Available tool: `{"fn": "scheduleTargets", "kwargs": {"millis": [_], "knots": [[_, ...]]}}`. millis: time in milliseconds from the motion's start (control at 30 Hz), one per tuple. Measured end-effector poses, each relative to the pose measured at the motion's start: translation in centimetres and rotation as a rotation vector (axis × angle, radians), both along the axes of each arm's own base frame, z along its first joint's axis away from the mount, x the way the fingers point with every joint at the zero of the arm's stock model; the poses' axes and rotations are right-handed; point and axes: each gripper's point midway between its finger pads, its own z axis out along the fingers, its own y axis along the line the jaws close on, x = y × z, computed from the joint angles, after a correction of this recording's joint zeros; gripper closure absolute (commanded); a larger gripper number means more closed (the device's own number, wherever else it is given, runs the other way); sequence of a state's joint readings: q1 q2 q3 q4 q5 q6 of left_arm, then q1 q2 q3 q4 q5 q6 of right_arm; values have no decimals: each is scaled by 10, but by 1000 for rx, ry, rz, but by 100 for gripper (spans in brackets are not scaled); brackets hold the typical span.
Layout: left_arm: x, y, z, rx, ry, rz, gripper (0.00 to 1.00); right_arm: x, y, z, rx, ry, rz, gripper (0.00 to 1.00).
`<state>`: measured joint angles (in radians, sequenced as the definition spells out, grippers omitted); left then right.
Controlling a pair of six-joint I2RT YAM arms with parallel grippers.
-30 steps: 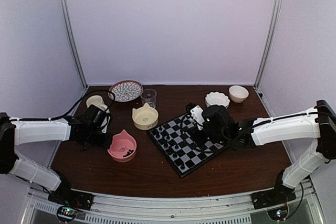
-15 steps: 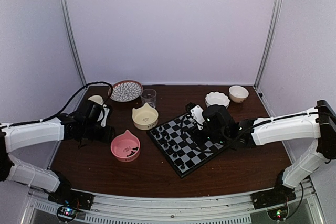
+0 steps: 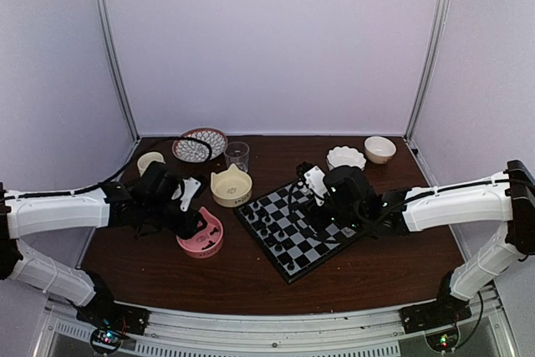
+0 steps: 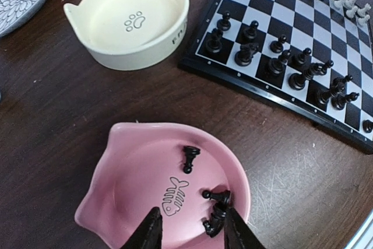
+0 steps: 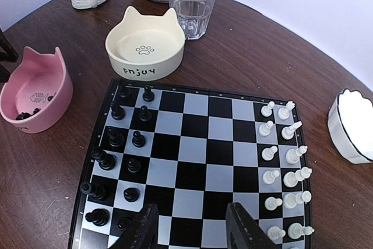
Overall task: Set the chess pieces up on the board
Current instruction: Pick up the pawn from the storage box.
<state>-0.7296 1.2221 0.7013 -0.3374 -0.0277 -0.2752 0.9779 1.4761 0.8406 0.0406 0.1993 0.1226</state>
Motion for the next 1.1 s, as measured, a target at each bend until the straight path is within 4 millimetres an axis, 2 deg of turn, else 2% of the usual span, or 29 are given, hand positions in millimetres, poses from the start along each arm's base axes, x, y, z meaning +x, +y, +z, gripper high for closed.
{"fn": "scheduleTargets", "kwargs": {"millis": [267,600,833,900,1100], "knots": [[4,-17,-32,83,83,-46,63,0,0,0,-2,-2,2,58],[19,-6,-53,184,91,40,64,-1,-1,4,6,-7,2,58],[29,-9,-73,238,120,64,64,-1,-1,4,6,-7,2,58],[30,-10,-77,244,128,63,64,-1,-1,4,6,-7,2,58],[37,-12,-77,253,112,75,73,-1,-1,4,6,-7,2,58]]}}
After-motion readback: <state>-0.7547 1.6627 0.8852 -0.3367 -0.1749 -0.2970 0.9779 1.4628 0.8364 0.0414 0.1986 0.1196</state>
